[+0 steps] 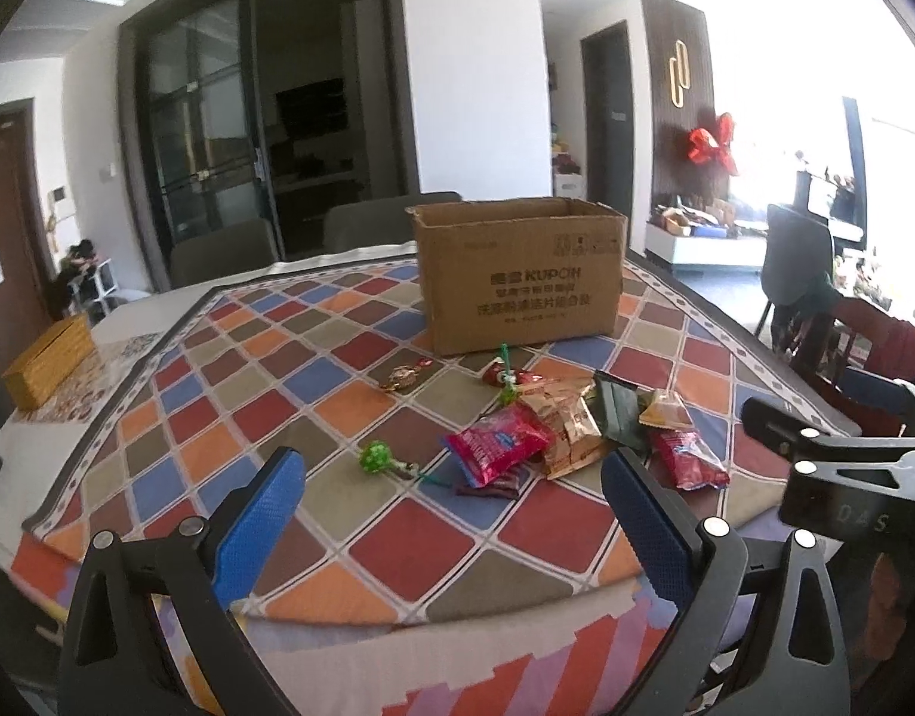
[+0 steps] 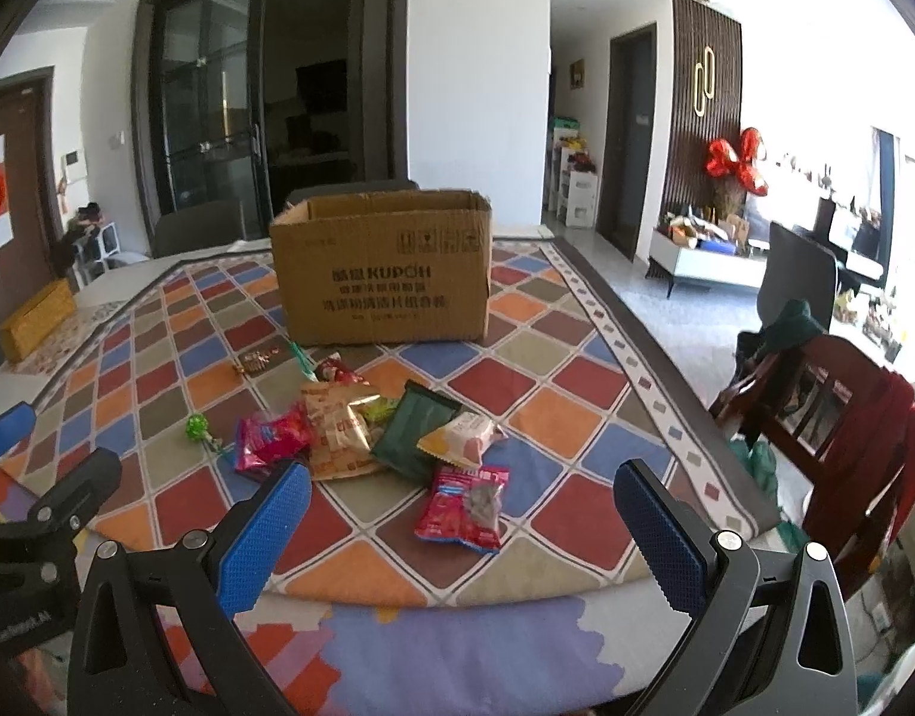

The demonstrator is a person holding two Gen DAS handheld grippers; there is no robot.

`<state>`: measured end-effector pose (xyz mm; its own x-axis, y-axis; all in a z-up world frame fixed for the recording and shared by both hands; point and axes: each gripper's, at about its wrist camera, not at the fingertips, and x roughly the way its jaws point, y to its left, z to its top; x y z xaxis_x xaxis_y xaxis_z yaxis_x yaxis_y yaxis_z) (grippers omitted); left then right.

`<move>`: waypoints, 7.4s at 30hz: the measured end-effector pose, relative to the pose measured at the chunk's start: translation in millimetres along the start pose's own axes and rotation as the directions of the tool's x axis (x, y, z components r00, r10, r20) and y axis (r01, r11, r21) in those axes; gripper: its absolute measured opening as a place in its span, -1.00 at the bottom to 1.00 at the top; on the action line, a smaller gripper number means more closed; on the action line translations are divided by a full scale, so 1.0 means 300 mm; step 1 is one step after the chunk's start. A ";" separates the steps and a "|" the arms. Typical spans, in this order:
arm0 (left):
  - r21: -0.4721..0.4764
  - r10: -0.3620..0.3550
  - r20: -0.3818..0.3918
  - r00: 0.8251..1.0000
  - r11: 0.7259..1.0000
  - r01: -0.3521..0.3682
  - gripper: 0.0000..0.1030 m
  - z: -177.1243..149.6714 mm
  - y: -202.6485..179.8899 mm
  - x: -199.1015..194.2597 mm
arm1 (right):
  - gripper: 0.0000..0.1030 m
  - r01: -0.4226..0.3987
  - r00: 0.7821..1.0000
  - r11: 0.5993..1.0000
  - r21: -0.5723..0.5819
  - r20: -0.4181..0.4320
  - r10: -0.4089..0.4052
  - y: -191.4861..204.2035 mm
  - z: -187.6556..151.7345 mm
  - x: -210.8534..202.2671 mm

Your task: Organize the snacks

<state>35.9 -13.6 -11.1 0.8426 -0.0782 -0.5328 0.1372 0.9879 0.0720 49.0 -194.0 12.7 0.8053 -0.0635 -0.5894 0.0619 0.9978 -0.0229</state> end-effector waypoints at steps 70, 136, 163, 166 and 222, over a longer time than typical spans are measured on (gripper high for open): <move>0.036 -0.192 -0.257 0.947 0.977 0.208 -0.30 -0.006 -0.065 0.473 | -0.14 -0.015 0.940 0.994 0.113 -0.337 0.052 -0.014 -0.073 0.422; -0.009 -0.157 -0.056 0.986 0.988 0.157 -0.30 0.764 0.074 0.665 | -0.14 -0.250 0.968 0.968 -0.036 -0.005 0.250 0.048 0.744 0.590; 0.019 -0.100 -0.006 0.995 0.995 0.100 0.33 0.724 0.063 0.563 | 0.22 -0.170 0.985 0.985 -0.018 -0.005 0.170 0.007 0.740 0.570; 0.015 -0.117 0.023 0.993 0.993 0.117 0.34 0.696 0.057 0.493 | 0.22 -0.176 0.984 0.984 -0.015 0.023 0.176 -0.002 0.711 0.505; 0.006 -0.325 -0.260 0.909 0.941 0.338 0.38 0.131 -0.135 0.528 | 0.22 -0.082 0.964 0.992 0.091 -0.244 0.102 -0.127 0.075 0.465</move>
<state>184.1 -71.2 -65.2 0.5864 -0.3576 -0.7268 0.4170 0.9025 -0.1076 172.3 -241.1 -50.6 0.6394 0.0449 -0.7675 0.0491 0.9939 0.0990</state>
